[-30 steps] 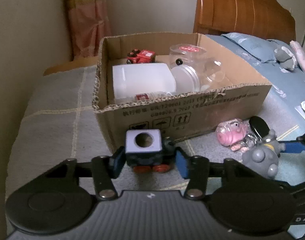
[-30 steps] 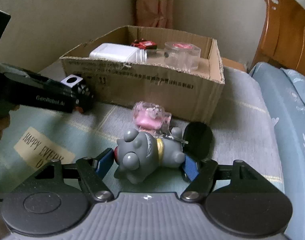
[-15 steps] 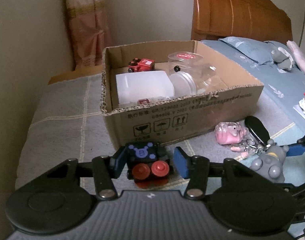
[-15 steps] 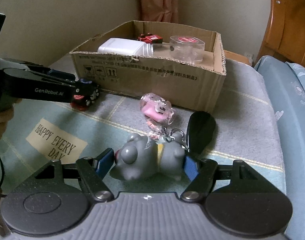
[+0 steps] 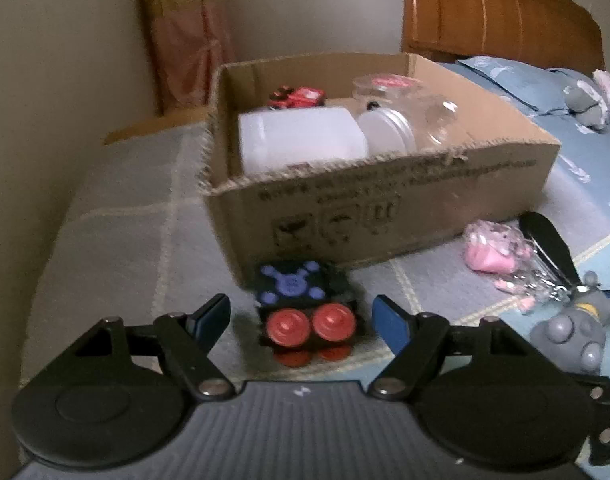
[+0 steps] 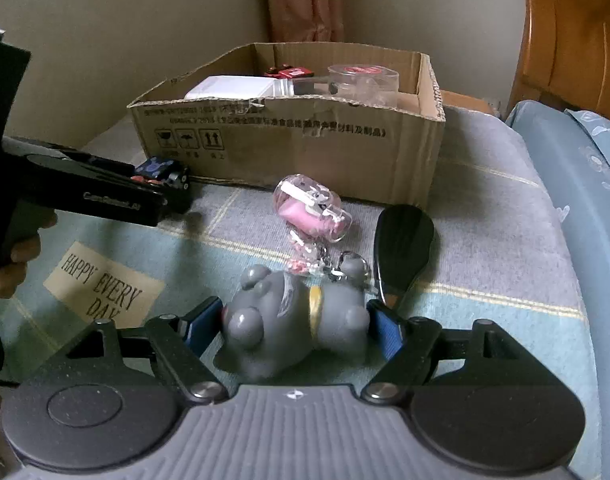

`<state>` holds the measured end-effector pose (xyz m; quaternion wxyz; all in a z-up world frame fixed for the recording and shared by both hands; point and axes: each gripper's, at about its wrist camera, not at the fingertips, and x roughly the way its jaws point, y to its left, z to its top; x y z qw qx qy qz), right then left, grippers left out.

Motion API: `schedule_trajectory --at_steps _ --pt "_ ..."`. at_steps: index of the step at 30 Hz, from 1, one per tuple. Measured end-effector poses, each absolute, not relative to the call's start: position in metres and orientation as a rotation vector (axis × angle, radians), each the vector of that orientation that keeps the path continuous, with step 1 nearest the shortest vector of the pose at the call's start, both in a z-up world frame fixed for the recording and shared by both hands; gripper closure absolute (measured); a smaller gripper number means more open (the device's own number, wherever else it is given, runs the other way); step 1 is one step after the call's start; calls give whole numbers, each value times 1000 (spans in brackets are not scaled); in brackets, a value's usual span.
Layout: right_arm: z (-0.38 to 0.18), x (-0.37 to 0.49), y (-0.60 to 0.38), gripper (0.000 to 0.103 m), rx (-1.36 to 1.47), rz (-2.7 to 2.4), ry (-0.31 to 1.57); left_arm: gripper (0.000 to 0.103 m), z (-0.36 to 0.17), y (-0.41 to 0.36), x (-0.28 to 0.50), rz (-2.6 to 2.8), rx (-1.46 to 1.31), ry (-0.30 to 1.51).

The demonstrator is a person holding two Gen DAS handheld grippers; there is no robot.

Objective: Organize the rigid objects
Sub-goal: 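Lift the cube toy with the left gripper while the right lifts the grey figure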

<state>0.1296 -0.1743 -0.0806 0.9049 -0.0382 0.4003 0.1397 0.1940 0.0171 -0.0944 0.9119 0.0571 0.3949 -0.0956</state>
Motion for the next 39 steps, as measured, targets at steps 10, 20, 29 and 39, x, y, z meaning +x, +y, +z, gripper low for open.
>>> schedule_trajectory --at_steps 10,20,29,39 --pt "-53 120 -171 25 -191 324 844 25 -97 11 193 -227 122 818" --pt "-36 123 -175 25 -214 317 865 25 -98 13 196 -231 113 820" --pt "-56 121 -180 13 -150 313 844 25 -98 13 196 -216 92 825" --pt "-64 124 -172 25 -190 302 817 48 -95 17 197 -209 68 827"
